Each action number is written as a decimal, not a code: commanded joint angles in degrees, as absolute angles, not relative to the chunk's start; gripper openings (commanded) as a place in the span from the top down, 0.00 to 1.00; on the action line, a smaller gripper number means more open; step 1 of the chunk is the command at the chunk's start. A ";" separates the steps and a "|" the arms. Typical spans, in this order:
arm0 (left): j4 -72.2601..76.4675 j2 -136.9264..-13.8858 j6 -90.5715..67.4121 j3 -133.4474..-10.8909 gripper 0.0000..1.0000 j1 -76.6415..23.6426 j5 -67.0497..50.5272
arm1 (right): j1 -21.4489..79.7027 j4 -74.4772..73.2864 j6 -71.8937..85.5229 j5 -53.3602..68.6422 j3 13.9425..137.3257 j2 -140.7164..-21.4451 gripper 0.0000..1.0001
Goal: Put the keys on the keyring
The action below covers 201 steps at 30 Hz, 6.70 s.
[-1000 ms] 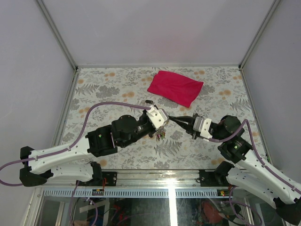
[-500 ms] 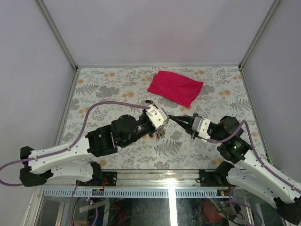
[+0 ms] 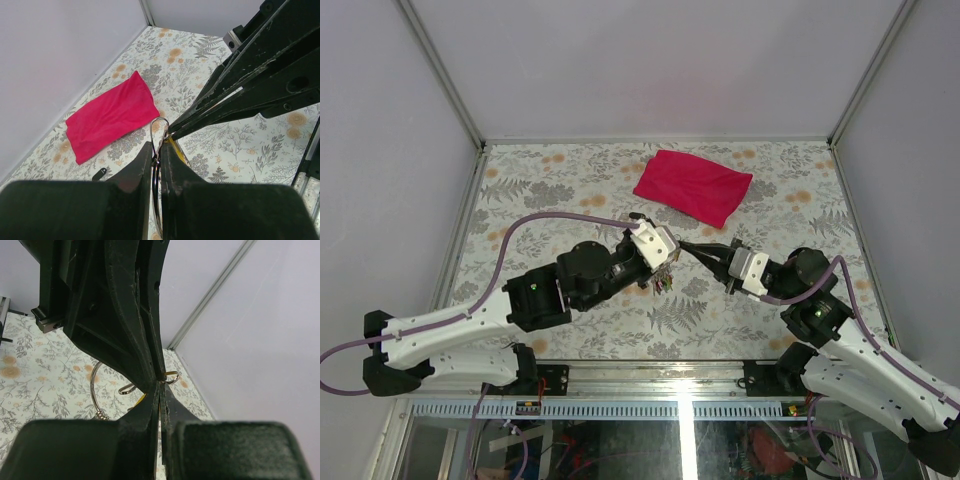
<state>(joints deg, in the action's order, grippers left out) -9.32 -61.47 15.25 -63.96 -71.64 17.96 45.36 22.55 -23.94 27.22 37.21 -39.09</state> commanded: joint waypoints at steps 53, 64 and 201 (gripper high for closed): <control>-6.11 -62.96 13.46 -66.85 1.00 -71.76 18.29 | 45.88 27.51 -24.89 28.00 36.97 -37.17 1.00; -6.15 -62.93 13.71 -66.88 1.00 -71.80 18.26 | 45.88 27.03 -26.21 25.01 36.74 -36.95 1.00; -12.30 -66.61 11.89 -70.40 1.00 -71.76 15.57 | 45.93 22.44 -30.41 24.39 38.52 -33.76 1.00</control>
<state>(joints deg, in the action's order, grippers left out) -13.69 -65.89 12.38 -68.12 -71.57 16.51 45.50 16.82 -29.95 26.35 35.83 -34.61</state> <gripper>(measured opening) 0.068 0.009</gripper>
